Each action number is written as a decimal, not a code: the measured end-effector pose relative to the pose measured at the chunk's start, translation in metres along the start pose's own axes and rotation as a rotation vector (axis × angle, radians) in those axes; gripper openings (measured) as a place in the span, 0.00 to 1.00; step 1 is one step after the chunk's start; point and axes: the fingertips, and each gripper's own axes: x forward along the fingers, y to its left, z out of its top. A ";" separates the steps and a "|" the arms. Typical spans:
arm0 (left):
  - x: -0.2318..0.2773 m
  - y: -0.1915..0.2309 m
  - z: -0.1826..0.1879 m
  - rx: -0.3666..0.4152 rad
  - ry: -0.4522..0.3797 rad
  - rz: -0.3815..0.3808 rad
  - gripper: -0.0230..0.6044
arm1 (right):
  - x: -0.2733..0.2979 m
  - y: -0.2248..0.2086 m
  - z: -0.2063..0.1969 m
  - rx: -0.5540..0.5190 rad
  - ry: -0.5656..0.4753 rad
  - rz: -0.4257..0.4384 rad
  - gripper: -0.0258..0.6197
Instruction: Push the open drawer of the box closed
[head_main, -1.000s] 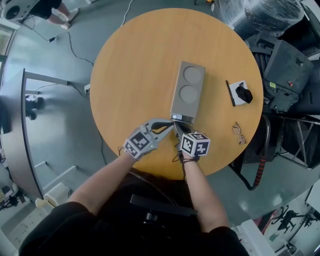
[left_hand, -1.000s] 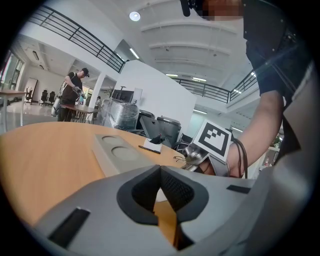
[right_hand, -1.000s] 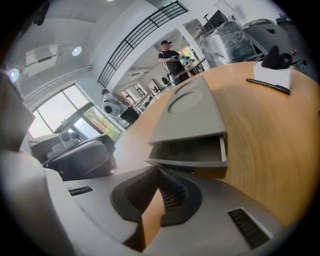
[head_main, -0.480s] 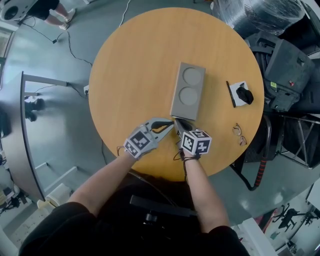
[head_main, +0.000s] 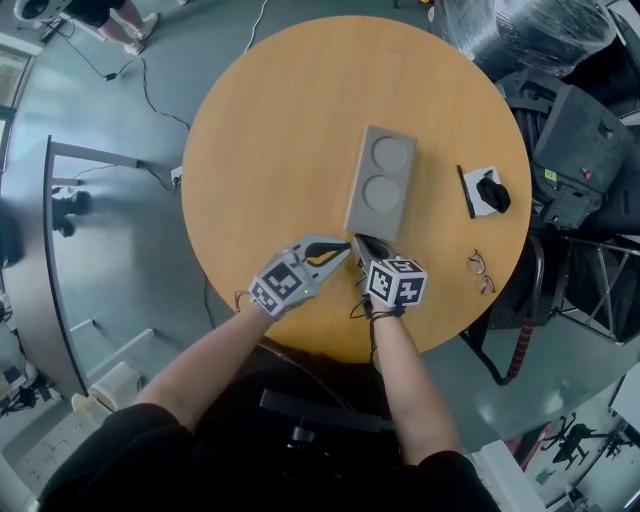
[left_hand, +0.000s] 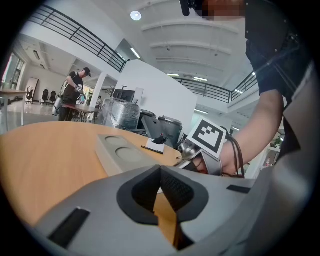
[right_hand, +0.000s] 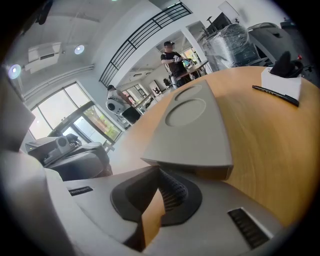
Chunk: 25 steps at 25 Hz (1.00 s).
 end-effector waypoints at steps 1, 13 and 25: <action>-0.001 -0.001 0.002 0.001 -0.002 0.005 0.08 | -0.002 0.000 0.000 -0.005 0.000 0.000 0.07; -0.057 -0.054 0.098 0.032 -0.131 0.025 0.08 | -0.129 0.101 0.085 -0.294 -0.272 0.225 0.07; -0.125 -0.148 0.276 0.118 -0.273 -0.046 0.08 | -0.311 0.252 0.165 -0.671 -0.497 0.407 0.07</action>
